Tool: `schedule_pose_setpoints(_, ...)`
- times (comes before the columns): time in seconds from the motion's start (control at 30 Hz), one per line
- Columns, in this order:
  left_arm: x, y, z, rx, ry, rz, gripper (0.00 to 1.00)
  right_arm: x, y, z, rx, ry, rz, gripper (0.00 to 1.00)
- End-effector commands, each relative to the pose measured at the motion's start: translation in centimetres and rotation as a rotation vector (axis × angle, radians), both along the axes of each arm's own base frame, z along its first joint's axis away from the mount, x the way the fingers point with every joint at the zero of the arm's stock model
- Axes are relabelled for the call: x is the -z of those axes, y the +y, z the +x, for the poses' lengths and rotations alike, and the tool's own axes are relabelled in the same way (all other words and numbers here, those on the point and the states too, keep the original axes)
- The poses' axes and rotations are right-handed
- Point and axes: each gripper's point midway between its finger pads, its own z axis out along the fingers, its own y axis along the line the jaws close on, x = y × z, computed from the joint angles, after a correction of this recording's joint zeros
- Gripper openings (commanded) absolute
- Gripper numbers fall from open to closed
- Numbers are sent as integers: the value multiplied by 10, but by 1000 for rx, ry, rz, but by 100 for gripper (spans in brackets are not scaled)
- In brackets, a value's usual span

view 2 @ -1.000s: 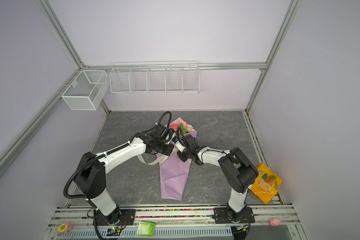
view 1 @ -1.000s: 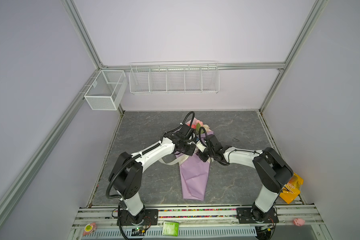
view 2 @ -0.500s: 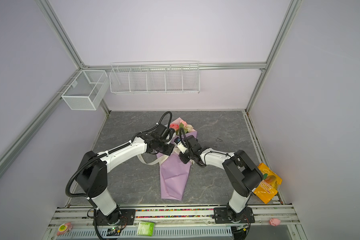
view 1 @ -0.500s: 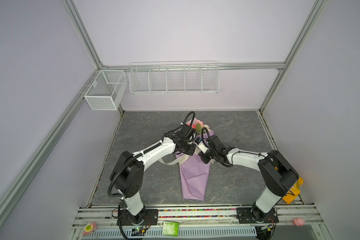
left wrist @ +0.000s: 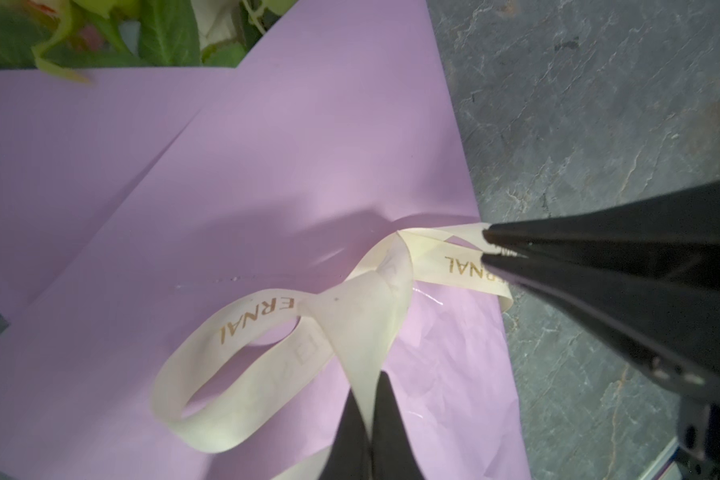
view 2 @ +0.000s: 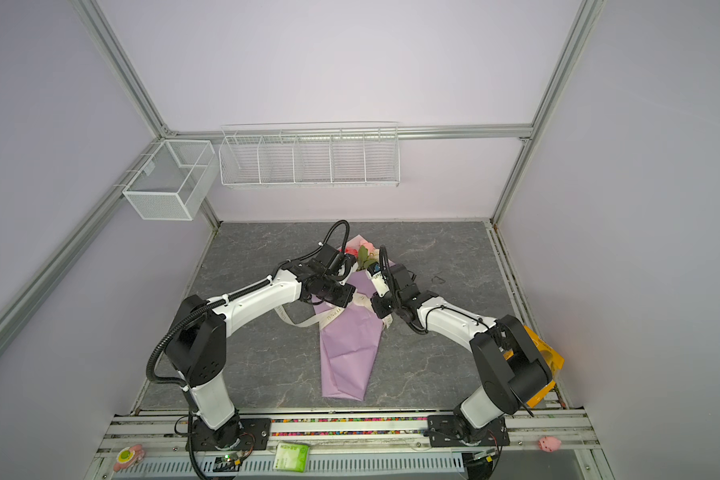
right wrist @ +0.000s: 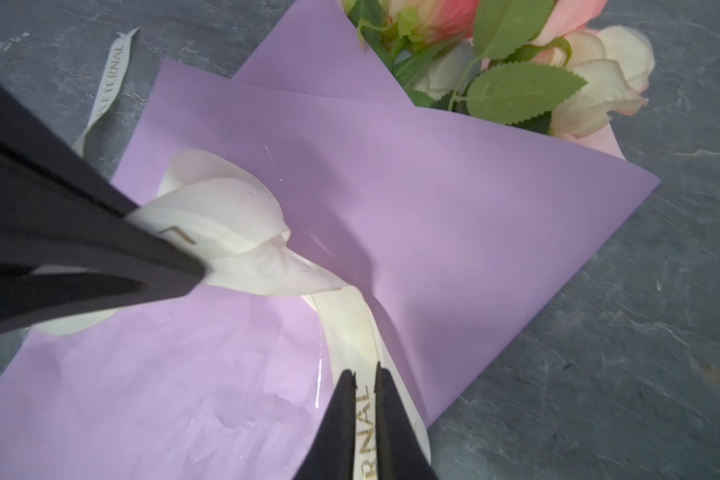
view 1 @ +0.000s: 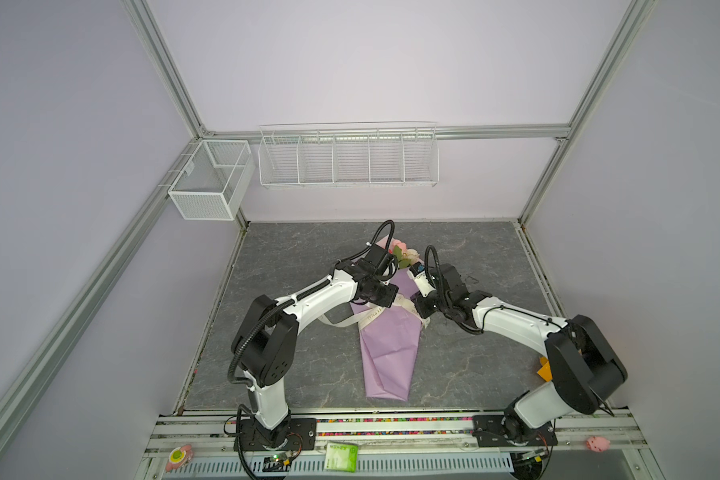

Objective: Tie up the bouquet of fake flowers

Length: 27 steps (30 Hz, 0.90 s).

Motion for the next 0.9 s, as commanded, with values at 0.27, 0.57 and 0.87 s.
schedule_pose_setpoints(0.27, -39, 7, 0, 0, -103, -45, 0, -15, 19, 4, -85, 88, 203, 51)
schedule_pose_setpoints(0.57, -37, 13, 0, -19, -93, -27, 0, -29, 32, 1, 58, 299, 437, 46)
schedule_pose_setpoints(0.87, -29, 13, 0, -25, -74, -13, 0, -29, 34, -30, 243, 307, 536, 35)
